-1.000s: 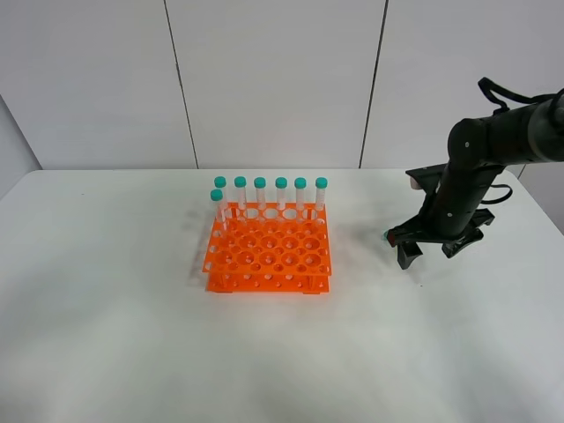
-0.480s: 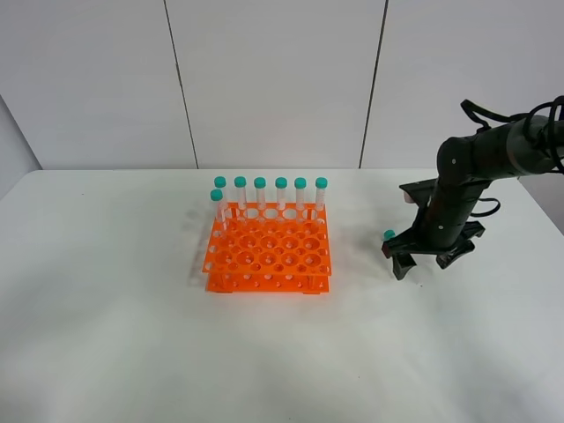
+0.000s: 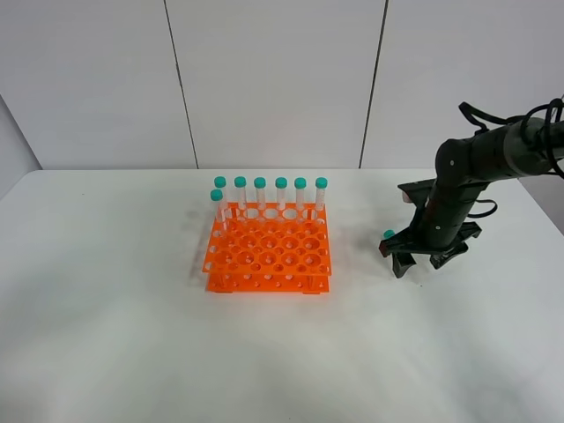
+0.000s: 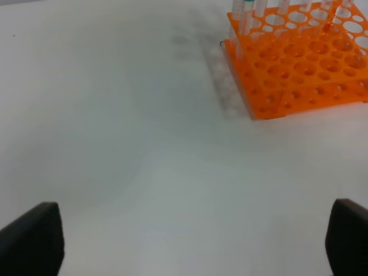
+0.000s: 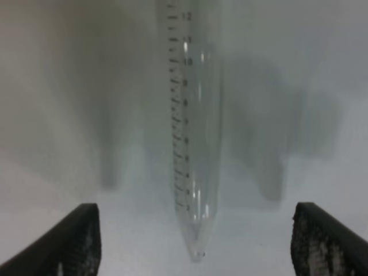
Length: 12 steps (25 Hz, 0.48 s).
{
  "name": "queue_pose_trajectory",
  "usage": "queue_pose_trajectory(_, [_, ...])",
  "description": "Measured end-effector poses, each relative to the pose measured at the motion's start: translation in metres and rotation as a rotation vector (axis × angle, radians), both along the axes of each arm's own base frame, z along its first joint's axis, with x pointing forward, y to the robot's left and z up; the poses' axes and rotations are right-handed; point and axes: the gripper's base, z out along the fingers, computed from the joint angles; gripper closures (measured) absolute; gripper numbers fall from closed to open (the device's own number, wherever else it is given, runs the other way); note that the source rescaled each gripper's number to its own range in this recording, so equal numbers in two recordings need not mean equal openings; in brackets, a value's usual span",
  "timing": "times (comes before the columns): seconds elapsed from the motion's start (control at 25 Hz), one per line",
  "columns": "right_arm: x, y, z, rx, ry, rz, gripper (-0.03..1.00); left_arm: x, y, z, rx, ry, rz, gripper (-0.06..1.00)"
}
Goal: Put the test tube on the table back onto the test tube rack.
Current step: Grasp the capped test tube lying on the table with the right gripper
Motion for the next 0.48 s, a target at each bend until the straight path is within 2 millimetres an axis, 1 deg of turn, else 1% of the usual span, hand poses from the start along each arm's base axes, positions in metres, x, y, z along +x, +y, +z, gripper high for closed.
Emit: queue_pose_trajectory(0.48, [0.0041,0.0021,-0.0014,0.024,-0.038,-0.014,0.2,0.0,0.0,0.0,0.0,0.0,0.0,-0.06])
